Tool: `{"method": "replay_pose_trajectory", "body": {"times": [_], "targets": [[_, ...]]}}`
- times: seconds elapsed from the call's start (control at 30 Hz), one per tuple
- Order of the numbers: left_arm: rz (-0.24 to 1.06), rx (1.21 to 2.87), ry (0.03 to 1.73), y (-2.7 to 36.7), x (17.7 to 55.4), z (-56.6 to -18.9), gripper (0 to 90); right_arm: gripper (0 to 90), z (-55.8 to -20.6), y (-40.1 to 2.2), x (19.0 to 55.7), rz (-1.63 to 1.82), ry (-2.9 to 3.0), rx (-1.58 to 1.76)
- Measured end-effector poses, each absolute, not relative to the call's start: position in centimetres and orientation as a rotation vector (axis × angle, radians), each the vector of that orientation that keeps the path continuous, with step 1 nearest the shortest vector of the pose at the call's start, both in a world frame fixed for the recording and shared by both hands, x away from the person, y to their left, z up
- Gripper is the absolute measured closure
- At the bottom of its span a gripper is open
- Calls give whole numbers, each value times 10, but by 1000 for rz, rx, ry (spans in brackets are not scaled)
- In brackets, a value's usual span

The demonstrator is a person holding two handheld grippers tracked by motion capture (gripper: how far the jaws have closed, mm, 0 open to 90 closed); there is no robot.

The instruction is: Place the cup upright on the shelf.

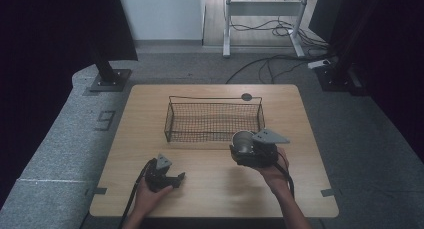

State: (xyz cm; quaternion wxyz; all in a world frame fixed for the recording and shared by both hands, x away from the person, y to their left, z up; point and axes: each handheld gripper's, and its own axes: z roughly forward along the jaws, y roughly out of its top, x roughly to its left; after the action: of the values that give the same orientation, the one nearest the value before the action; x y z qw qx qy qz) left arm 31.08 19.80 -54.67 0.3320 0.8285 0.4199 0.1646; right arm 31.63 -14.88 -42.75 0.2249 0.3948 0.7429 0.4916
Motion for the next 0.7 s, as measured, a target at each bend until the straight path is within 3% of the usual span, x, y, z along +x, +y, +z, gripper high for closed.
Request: {"method": "replay_pose_trajectory", "body": {"times": [0.7], "targets": [[430, 2166, 1097, 198, 311, -547, 172, 132, -412, -145, 331, 1379, 2022, 1092]]}}
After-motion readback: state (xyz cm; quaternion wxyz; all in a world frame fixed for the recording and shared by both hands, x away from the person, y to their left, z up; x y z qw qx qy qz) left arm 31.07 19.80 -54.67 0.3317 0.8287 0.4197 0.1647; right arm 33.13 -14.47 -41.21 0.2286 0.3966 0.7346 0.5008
